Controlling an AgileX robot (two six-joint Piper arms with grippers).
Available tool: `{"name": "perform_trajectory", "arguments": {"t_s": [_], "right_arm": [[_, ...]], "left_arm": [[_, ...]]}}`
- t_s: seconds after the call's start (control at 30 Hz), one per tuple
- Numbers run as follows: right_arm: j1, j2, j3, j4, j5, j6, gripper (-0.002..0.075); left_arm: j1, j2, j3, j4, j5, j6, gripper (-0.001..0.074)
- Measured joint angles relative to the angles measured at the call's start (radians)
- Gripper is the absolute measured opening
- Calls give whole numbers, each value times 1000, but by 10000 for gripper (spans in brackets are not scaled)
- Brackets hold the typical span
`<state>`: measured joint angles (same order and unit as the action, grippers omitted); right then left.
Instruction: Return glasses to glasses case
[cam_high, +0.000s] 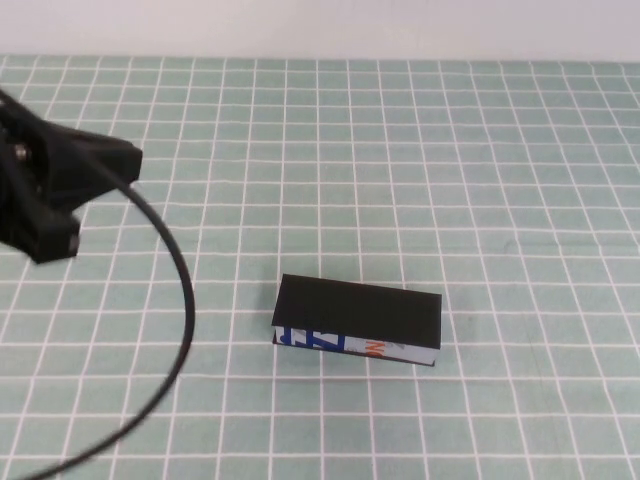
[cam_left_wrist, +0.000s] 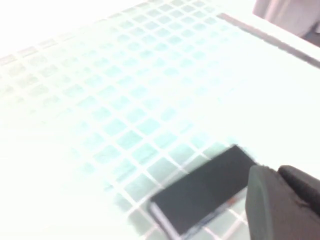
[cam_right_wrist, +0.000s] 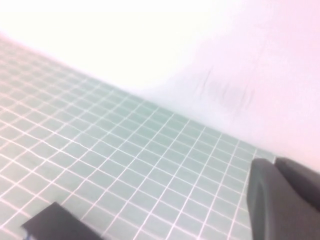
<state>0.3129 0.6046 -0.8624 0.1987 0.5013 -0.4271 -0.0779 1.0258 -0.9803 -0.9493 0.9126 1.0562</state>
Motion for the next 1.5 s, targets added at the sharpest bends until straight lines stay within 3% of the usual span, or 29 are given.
{"name": "perform_trajectory", "arguments": {"t_s": [0.27,0.5,0.7,1.07,1.5], "right_arm": [[0,-430,360,-13,-8,40,-13],[0,-564,586,-65,-30,110,-13],[-1,-568,599,-71,-75,118,-13],[-1,-568,599,184,-46,118,-13],[-1,-568,599,216,-45,120,-13]], "left_arm": [[2,-102,41,-38,83,-40,-2],[2,-179,49,-38,96,-93,-2],[2,-228,49,-38,123,-138,-2],[2,-254,49,-130,252,-197,-2],[2,-254,49,-205,261,-207,-2]]}}
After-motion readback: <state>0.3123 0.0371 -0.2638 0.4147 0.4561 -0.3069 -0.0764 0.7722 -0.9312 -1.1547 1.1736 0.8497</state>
